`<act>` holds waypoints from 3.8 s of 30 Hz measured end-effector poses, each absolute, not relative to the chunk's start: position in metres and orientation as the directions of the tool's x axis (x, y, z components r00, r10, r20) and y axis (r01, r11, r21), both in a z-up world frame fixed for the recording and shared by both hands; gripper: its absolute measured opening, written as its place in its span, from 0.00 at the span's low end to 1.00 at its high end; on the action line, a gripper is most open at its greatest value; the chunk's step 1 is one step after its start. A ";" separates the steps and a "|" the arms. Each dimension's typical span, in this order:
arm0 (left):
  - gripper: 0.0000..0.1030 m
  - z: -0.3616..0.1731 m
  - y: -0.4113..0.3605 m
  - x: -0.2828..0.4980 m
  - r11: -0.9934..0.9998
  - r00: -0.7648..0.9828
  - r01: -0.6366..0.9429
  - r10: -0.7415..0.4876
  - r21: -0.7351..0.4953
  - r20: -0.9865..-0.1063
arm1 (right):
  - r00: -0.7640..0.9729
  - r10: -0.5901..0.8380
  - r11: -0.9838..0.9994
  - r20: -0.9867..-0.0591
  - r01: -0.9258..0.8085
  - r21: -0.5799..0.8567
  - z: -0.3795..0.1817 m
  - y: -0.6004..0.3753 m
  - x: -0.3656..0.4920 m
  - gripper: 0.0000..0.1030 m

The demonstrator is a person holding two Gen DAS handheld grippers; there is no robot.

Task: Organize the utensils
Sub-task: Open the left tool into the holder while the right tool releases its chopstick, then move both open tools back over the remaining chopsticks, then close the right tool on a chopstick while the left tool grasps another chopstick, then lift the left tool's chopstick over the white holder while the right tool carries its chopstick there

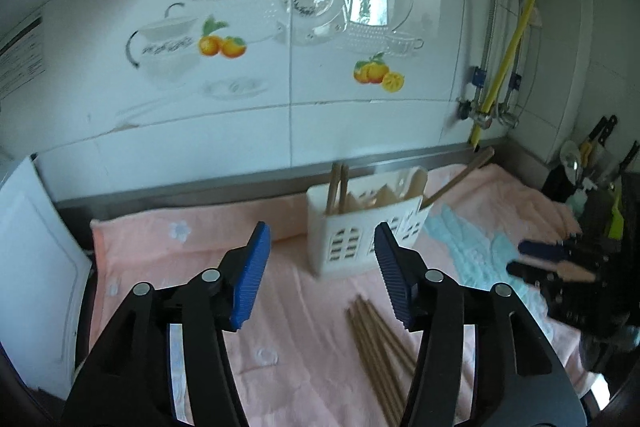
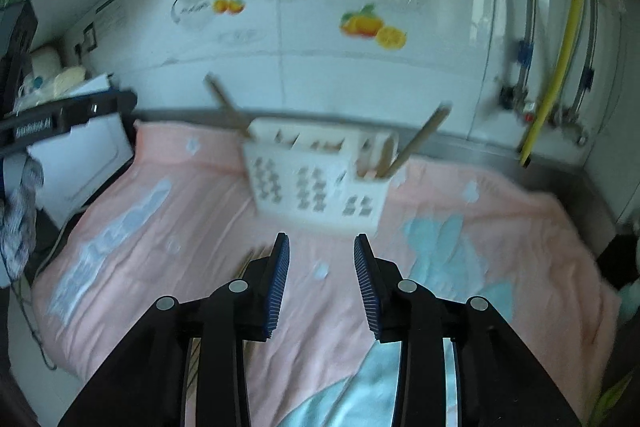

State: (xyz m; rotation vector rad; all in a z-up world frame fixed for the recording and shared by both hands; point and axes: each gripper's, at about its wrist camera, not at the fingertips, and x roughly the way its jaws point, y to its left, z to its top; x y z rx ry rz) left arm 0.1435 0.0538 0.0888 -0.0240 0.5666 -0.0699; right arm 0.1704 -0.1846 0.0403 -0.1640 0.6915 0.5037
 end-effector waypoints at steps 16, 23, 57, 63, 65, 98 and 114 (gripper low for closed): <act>0.66 0.000 0.070 0.083 0.991 0.791 -0.026 -0.058 -0.128 -0.609 | 0.540 0.390 0.869 -0.746 -0.485 0.104 -0.077 -0.165 0.101 0.27; 0.67 -0.030 0.080 0.067 0.986 0.761 -0.076 -0.039 -0.149 -0.648 | 0.515 0.379 0.874 -0.769 -0.473 0.114 -0.100 -0.158 0.098 0.21; 0.53 -0.112 0.005 0.072 0.986 0.593 -0.034 -0.114 -0.166 -0.797 | 0.524 0.348 0.892 -0.777 -0.441 0.102 -0.114 -0.170 0.100 0.06; 0.48 -0.118 0.000 0.077 0.986 0.575 -0.042 -0.110 -0.163 -0.811 | 0.519 0.360 0.890 -0.775 -0.440 0.118 -0.116 -0.173 0.101 0.06; 0.48 -0.118 -0.002 0.079 0.987 0.575 -0.043 -0.101 -0.154 -0.812 | 0.519 0.363 0.889 -0.774 -0.441 0.122 -0.116 -0.173 0.101 0.06; 0.11 -0.122 -0.005 0.071 0.993 0.639 -0.058 -0.043 -0.103 -0.768 | 0.528 0.383 0.887 -0.758 -0.440 0.141 -0.116 -0.175 0.094 0.07; 0.06 -0.099 0.015 0.065 0.977 0.695 0.006 -0.159 -0.215 -0.701 | 0.602 0.404 0.883 -0.689 -0.453 0.122 -0.083 -0.182 0.088 0.06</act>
